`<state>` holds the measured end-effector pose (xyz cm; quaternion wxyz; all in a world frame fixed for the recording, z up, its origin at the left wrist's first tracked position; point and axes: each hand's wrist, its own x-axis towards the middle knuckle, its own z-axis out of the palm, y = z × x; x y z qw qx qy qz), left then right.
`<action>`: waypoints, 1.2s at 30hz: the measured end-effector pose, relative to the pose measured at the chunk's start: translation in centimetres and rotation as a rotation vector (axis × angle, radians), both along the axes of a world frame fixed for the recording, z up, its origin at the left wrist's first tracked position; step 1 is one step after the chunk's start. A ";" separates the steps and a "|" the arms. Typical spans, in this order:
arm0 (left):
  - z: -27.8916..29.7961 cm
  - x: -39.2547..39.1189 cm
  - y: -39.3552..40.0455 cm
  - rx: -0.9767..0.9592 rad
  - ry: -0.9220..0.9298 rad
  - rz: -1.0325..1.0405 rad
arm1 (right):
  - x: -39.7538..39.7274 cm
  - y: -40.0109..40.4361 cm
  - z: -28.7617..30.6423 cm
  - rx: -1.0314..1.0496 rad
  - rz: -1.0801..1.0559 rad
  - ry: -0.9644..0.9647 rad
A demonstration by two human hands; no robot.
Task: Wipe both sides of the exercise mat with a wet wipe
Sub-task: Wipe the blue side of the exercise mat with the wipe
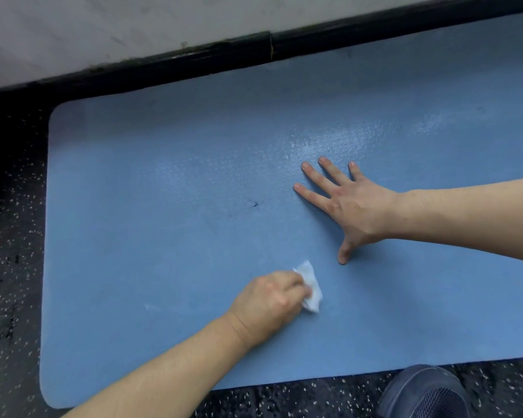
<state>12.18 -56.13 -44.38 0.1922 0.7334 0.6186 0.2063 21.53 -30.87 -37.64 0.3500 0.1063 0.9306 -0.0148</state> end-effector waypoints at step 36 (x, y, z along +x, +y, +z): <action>1.3 -3.2 9.0 -0.130 0.007 0.239 | -2.3 5.7 0.7 0.002 -0.244 0.101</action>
